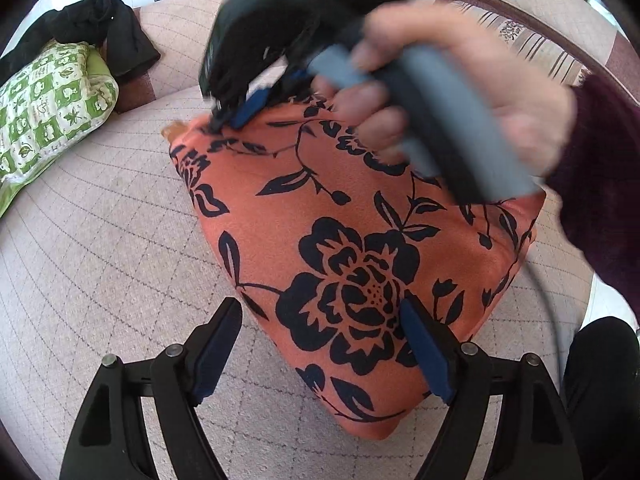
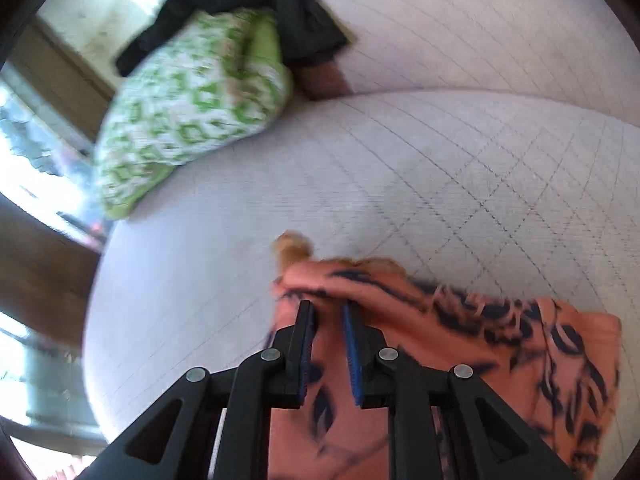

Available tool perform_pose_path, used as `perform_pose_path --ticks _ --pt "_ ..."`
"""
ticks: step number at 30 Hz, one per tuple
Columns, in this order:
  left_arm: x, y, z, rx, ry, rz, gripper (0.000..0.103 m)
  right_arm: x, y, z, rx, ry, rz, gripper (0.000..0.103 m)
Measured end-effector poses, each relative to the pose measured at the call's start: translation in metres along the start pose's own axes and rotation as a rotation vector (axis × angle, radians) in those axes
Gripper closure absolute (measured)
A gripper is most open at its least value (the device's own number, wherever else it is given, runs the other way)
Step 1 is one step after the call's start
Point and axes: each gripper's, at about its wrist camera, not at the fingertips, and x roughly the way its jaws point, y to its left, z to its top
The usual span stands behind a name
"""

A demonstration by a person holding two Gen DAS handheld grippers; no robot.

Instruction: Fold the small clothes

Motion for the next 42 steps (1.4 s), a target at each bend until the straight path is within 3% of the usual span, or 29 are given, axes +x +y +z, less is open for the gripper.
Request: perform_pose_path --ticks 2,5,8,11,14,17,20,24,27,31,34,37,40,42 --pt "-0.001 0.001 -0.001 0.002 0.002 -0.004 0.021 0.021 -0.015 0.008 0.027 0.026 -0.029 0.09" --pt "-0.003 0.003 0.0 0.002 0.009 -0.018 0.021 0.019 -0.025 0.014 0.074 0.011 0.006 0.09" --pt "-0.016 0.011 0.001 -0.004 -0.02 -0.02 0.021 -0.007 -0.026 0.006 0.06 -0.029 0.015 0.089" --pt "-0.035 0.033 0.001 -0.099 -0.084 -0.019 0.021 -0.045 -0.031 -0.012 0.039 -0.069 0.02 0.086" --pt "-0.034 0.047 0.0 -0.181 -0.08 0.035 0.021 -0.072 -0.034 -0.03 0.017 -0.078 0.009 0.086" --pt "-0.019 0.044 0.0 -0.181 -0.018 0.08 0.021 -0.091 -0.036 -0.055 0.025 -0.044 -0.01 0.086" --pt "-0.015 0.037 0.0 -0.153 -0.007 0.117 0.021 -0.106 -0.044 -0.086 0.044 -0.028 -0.045 0.086" --pt "-0.013 0.037 -0.003 -0.168 0.005 0.11 0.021 -0.103 -0.061 -0.131 0.067 0.034 -0.136 0.086" --pt "-0.008 0.044 0.0 -0.184 0.014 0.098 0.019 -0.101 -0.068 -0.17 0.095 0.04 -0.072 0.086" --pt "-0.011 0.048 0.003 -0.222 -0.012 0.114 0.019 -0.113 -0.056 -0.202 0.055 0.019 -0.106 0.086" --pt "-0.009 0.048 0.006 -0.248 -0.021 0.146 0.019 -0.118 -0.058 -0.203 0.087 0.035 -0.113 0.087" --pt "-0.008 0.036 0.006 -0.207 -0.028 0.205 0.019 -0.124 -0.057 -0.181 0.135 0.071 -0.107 0.086" --pt "-0.007 0.029 0.007 -0.169 -0.037 0.241 0.019 -0.143 -0.056 -0.154 0.197 -0.048 -0.048 0.086" --pt "-0.006 0.031 0.007 -0.176 -0.034 0.242 0.018 -0.146 -0.056 -0.138 0.238 -0.093 -0.055 0.086"
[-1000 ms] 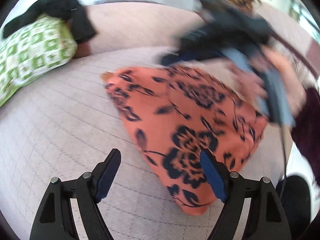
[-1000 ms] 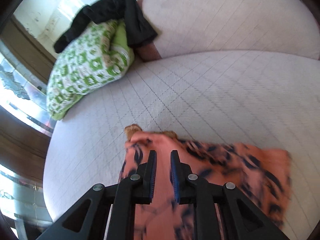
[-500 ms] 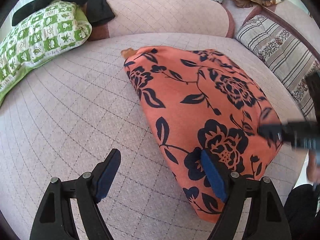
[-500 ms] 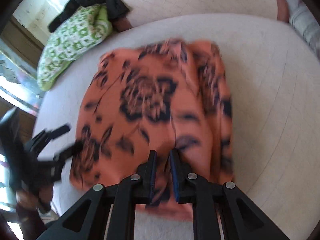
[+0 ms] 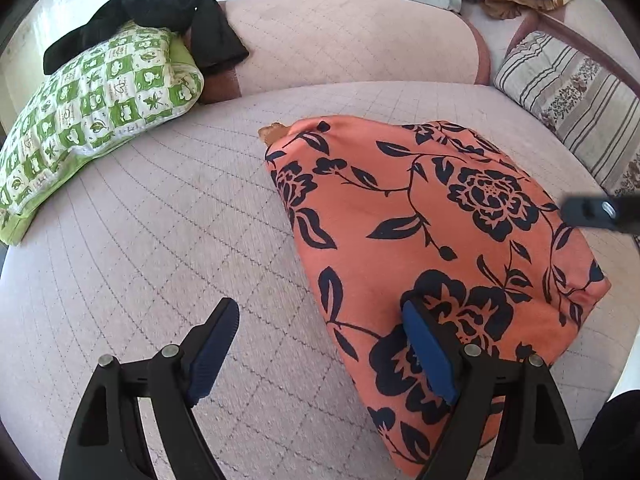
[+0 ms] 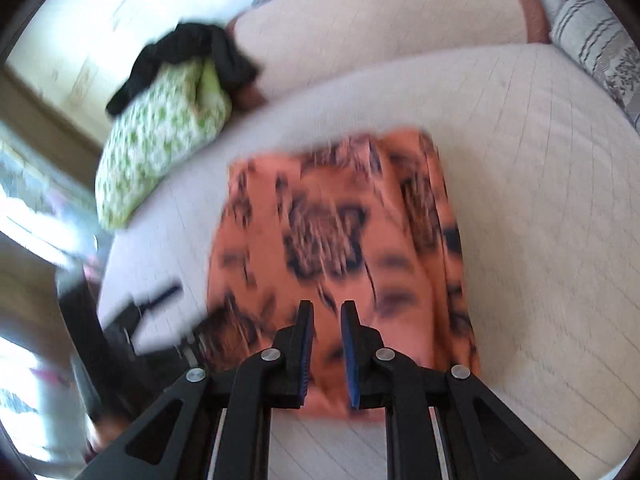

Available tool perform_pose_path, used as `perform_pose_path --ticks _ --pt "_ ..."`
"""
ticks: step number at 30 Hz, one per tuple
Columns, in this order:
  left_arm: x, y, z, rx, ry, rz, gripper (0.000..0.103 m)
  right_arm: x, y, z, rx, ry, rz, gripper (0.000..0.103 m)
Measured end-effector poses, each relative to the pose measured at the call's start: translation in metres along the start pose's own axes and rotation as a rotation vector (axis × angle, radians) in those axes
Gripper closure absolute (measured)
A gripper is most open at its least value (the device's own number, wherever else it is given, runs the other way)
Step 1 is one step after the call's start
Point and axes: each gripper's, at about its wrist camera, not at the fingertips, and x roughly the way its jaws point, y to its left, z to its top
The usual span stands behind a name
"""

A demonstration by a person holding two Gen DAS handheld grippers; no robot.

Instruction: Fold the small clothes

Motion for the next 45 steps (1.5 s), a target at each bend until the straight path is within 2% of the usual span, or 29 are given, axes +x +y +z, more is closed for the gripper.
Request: perform_pose_path --ticks 2,5,7,11,18,20,23,27,29,36,39,43,45 --pt "0.002 0.001 0.0 -0.005 0.002 0.002 0.017 0.015 0.0 0.012 0.056 0.0 -0.029 0.086" --pt "0.002 0.0 0.0 -0.003 0.001 0.009 0.017 0.056 -0.009 0.018 0.128 0.048 -0.063 0.086" --pt "0.003 -0.002 0.0 0.001 0.001 0.018 0.016 0.069 -0.02 0.012 0.173 -0.001 -0.028 0.086" --pt "0.002 -0.004 -0.001 0.014 -0.009 0.033 0.014 0.066 -0.023 0.009 0.15 -0.017 0.004 0.086" --pt "0.002 -0.004 0.0 0.011 -0.011 0.058 0.01 0.049 -0.031 0.01 0.203 -0.018 0.092 0.084" --pt "0.003 -0.004 0.001 0.008 -0.01 0.064 0.009 0.036 -0.03 0.01 0.181 -0.054 0.084 0.084" --pt "0.004 -0.004 0.002 0.007 -0.01 0.076 0.008 0.028 -0.028 0.015 0.158 -0.089 0.028 0.084" --pt "0.004 -0.006 0.0 0.01 -0.016 0.095 0.006 0.061 -0.048 0.015 0.228 0.062 0.11 0.086" --pt "0.004 -0.006 -0.001 0.01 -0.019 0.109 0.005 0.063 -0.053 0.016 0.243 0.061 0.133 0.086" --pt "0.002 -0.009 0.001 0.012 -0.021 0.149 0.003 0.061 -0.044 0.019 0.196 0.068 0.106 0.086" --pt "-0.002 -0.012 0.005 0.014 -0.035 0.177 0.003 0.051 -0.041 0.019 0.188 0.043 0.108 0.086" --pt "-0.008 -0.019 0.013 0.006 -0.085 0.231 0.003 0.033 -0.036 0.02 0.161 -0.053 0.13 0.085" --pt "-0.008 -0.018 0.018 -0.023 -0.096 0.24 0.003 0.032 -0.035 0.024 0.163 -0.072 0.159 0.085"
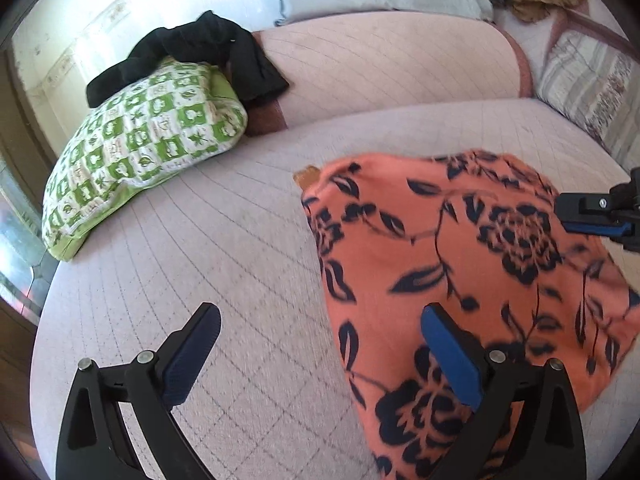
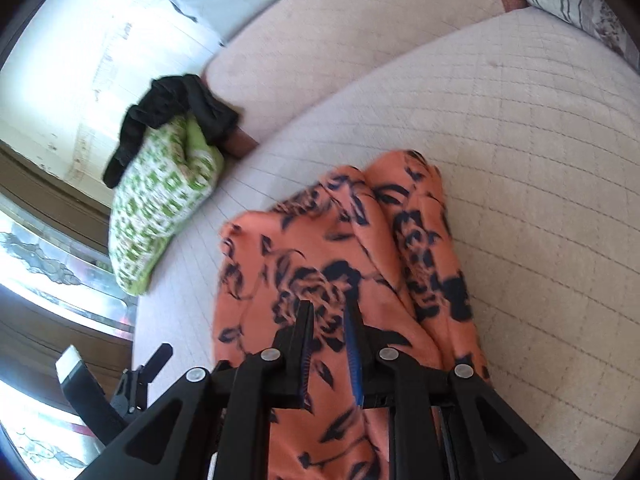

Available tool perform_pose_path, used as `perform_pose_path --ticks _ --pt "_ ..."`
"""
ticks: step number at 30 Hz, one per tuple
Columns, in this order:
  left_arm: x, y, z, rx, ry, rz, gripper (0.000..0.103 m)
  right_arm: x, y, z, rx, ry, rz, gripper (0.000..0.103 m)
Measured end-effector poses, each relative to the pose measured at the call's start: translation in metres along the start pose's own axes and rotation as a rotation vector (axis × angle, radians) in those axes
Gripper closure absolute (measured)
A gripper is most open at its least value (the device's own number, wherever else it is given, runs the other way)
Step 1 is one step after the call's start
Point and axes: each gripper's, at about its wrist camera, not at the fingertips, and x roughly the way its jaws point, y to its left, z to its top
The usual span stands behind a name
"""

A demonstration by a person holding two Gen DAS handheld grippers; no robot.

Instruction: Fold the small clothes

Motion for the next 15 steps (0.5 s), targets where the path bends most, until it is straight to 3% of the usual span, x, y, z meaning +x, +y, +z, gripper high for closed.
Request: perform_pose_path --ticks 4,7,9,15 --pt "0.013 0.008 0.006 -0.11 0.044 -0.005 0.003 0.006 0.005 0.01 -0.002 -0.051 0.044 0.085" --pt "0.033 0.001 0.001 -0.109 0.123 -0.015 0.002 0.024 -0.005 0.016 0.043 -0.02 0.045 0.084" --pt "0.033 0.001 -0.001 -0.119 0.105 -0.018 0.002 0.045 -0.02 0.015 0.079 0.044 -0.017 0.086" --pt "0.026 0.014 0.003 -0.18 0.123 -0.058 0.002 0.042 -0.023 0.016 0.093 0.051 0.012 0.086"
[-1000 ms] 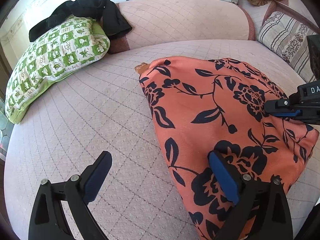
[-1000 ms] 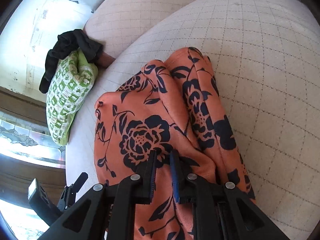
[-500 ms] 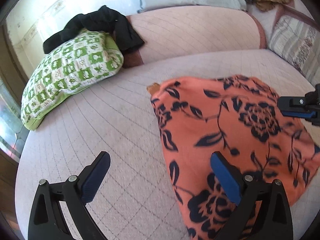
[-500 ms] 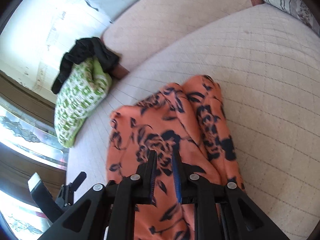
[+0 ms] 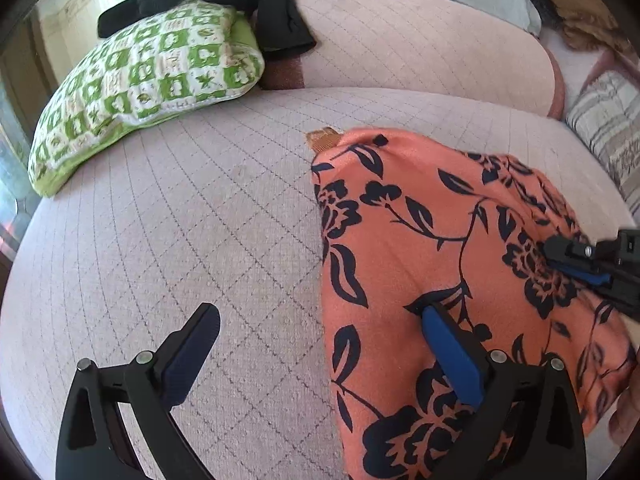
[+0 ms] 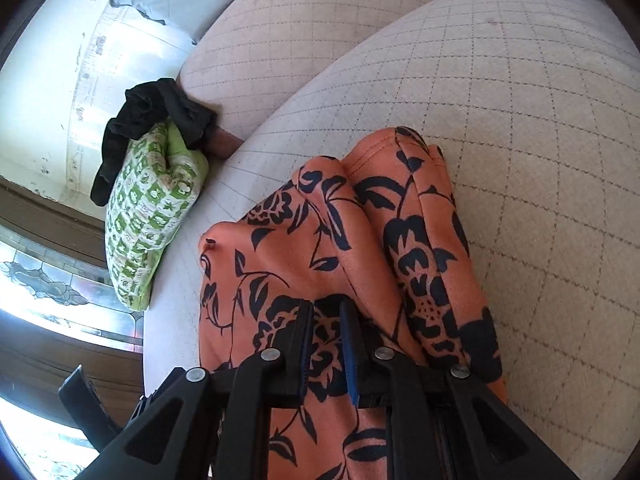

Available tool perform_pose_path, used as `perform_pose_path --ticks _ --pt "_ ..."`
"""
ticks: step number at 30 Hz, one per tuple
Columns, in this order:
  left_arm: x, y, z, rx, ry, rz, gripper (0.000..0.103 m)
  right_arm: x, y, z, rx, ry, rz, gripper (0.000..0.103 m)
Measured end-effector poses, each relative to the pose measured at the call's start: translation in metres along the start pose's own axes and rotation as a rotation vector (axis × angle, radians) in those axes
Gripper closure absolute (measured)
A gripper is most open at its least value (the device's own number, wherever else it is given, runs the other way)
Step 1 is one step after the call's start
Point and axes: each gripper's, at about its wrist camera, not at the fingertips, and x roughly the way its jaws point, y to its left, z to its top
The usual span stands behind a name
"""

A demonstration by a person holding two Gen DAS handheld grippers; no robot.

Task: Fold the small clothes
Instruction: 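Grasp the folded blouse edge with the right gripper and tuck it under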

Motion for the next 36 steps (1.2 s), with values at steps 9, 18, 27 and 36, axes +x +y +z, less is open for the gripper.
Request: perform_pose_path --ticks 9,18,27,36 --pt "-0.028 0.015 0.004 0.004 -0.107 0.048 0.002 -0.049 0.01 -0.011 -0.071 0.049 0.02 0.085" --pt "-0.014 -0.024 -0.018 0.24 -0.069 0.179 0.002 -0.032 0.002 -0.025 -0.11 0.172 -0.094 0.086" --pt "-0.014 -0.02 -0.02 0.237 -0.085 0.157 0.002 -0.028 0.018 0.008 -0.045 -0.019 -0.065 0.086" --pt "-0.011 -0.018 -0.02 0.217 -0.078 0.127 0.002 0.014 -0.002 0.025 0.042 0.042 -0.039 0.086"
